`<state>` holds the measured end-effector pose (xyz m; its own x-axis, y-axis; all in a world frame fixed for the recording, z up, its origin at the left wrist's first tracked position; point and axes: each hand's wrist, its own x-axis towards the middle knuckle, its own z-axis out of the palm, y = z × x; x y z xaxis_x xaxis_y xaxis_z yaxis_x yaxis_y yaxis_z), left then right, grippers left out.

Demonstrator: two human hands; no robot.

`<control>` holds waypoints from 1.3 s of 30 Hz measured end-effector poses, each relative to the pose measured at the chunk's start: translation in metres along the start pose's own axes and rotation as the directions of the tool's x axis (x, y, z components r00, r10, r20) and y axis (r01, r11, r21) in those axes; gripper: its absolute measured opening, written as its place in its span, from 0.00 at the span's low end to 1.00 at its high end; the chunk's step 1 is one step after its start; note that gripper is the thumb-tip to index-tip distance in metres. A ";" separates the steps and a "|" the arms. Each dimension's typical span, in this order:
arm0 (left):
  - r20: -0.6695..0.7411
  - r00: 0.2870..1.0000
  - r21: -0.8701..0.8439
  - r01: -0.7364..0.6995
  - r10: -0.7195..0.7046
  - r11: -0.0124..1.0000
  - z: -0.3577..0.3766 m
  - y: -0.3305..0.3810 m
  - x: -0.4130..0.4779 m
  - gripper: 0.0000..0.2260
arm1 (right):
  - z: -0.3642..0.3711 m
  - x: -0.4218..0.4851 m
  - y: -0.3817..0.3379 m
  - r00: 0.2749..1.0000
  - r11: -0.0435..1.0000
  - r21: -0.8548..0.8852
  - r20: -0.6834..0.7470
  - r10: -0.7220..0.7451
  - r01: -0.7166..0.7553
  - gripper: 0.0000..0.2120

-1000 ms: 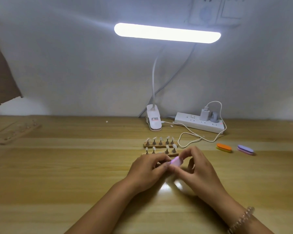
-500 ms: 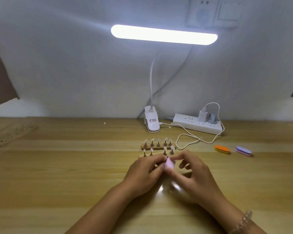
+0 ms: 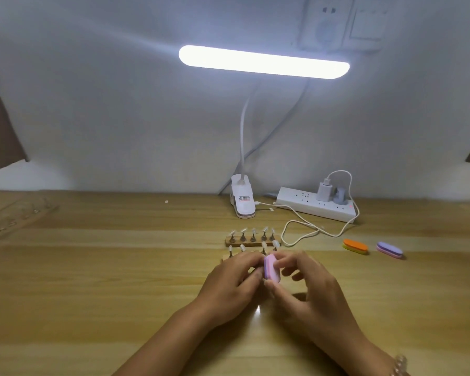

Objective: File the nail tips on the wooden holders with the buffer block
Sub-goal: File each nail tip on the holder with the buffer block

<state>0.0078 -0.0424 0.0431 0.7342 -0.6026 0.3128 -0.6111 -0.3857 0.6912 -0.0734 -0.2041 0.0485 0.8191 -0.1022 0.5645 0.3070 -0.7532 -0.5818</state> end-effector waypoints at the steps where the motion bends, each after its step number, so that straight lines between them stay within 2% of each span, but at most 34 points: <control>1: -0.002 1.000 0.001 0.000 0.000 1.000 -0.001 0.000 0.000 0.08 | 0.000 0.000 -0.001 1.000 1.000 -0.003 0.004 0.001 -0.001 0.13; 4: -0.005 1.000 -0.006 -0.001 0.001 1.000 0.000 0.001 -0.001 0.06 | -0.002 0.002 0.004 0.995 0.995 0.012 -0.028 0.096 -0.096 0.11; 8: 0.002 1.000 -0.016 0.020 -0.020 1.000 -0.001 0.003 -0.001 0.10 | 0.000 0.000 -0.002 1.000 0.999 -0.039 0.003 -0.029 0.029 0.12; 11: -0.008 1.000 -0.023 0.016 -0.017 1.000 0.000 0.002 0.000 0.08 | 0.000 0.001 0.004 0.998 0.998 -0.033 -0.032 0.055 -0.056 0.14; 13: -0.025 1.000 -0.051 0.017 -0.018 0.999 0.001 0.004 -0.001 0.07 | -0.001 0.001 0.006 0.998 0.997 -0.060 -0.047 0.052 -0.055 0.15; 17: -0.026 0.999 -0.089 0.038 -0.040 0.995 -0.001 0.007 -0.001 0.11 | 0.003 -0.004 -0.003 0.994 0.986 -0.125 0.005 -0.110 0.110 0.16; 21: 0.009 1.000 -0.043 0.011 -0.011 0.999 -0.001 0.008 0.000 0.07 | -0.002 0.002 0.003 0.997 0.999 -0.035 -0.072 0.019 -0.021 0.14; 25: 0.027 0.999 -0.018 0.030 -0.029 0.999 -0.001 0.005 -0.001 0.07 | 0.001 0.000 -0.005 0.991 0.990 -0.064 -0.029 -0.127 0.125 0.14; 29: 0.018 1.000 -0.010 0.009 -0.009 1.000 -0.002 0.006 -0.001 0.07 | -0.001 0.005 0.004 0.996 1.000 0.000 -0.086 0.008 -0.008 0.12; 33: 0.031 0.999 -0.016 0.020 -0.019 1.000 -0.002 0.007 -0.002 0.09 | 0.002 0.001 -0.002 0.988 0.988 -0.048 -0.026 -0.149 0.148 0.11; 37: 0.028 0.999 0.002 0.029 -0.030 1.000 -0.001 0.006 -0.001 0.10 | 0.000 0.004 0.003 0.997 0.999 -0.011 -0.072 -0.038 0.037 0.12; 39: 0.030 0.999 -0.016 0.036 -0.035 0.999 -0.001 0.007 0.000 0.11 | 0.001 0.002 0.002 0.997 0.998 -0.017 -0.055 -0.062 0.061 0.12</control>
<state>0.0034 -0.0443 0.0488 0.7459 -0.6095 0.2685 -0.5797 -0.3956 0.7123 -0.0707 -0.2050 0.0483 0.7709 -0.0909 0.6305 0.3478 -0.7692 -0.5361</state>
